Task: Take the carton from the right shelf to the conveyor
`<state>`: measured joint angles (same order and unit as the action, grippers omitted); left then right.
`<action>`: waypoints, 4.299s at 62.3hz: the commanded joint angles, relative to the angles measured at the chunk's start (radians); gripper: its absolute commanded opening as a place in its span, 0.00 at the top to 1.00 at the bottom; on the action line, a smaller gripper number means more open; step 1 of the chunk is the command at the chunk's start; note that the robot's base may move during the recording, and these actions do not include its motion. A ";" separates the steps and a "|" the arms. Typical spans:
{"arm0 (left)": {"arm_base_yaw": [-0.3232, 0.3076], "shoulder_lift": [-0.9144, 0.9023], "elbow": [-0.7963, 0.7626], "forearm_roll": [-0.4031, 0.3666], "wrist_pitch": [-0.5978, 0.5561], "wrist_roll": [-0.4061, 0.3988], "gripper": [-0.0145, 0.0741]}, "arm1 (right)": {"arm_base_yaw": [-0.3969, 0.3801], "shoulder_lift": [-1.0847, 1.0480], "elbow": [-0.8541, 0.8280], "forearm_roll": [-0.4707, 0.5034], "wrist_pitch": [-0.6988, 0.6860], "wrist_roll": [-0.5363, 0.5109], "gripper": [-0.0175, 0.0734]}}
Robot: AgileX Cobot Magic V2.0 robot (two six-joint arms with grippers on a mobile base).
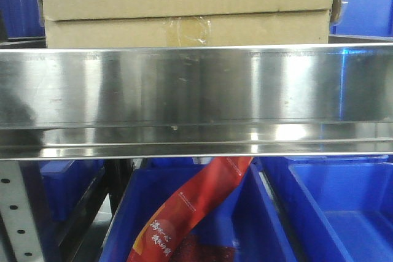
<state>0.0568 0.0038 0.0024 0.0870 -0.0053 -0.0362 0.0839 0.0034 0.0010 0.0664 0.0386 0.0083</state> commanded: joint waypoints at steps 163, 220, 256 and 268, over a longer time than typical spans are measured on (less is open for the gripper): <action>-0.790 0.907 -1.090 0.100 0.452 0.002 0.28 | 0.228 0.612 -0.913 0.002 0.403 -0.008 0.19; -0.481 1.566 -2.010 0.251 1.092 -0.316 0.28 | 0.238 1.467 -1.954 -0.002 1.085 0.035 0.19; -0.406 1.688 -2.010 0.282 1.092 -0.344 0.28 | 0.238 1.671 -1.963 -0.011 1.004 0.054 0.19; -0.400 1.721 -2.010 0.277 1.088 -0.344 0.28 | 0.238 1.722 -1.963 -0.013 0.999 0.054 0.19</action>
<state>-0.3469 1.7129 -2.0018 0.3629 1.0944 -0.3706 0.3234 1.7128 -1.9525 0.0705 1.0646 0.0626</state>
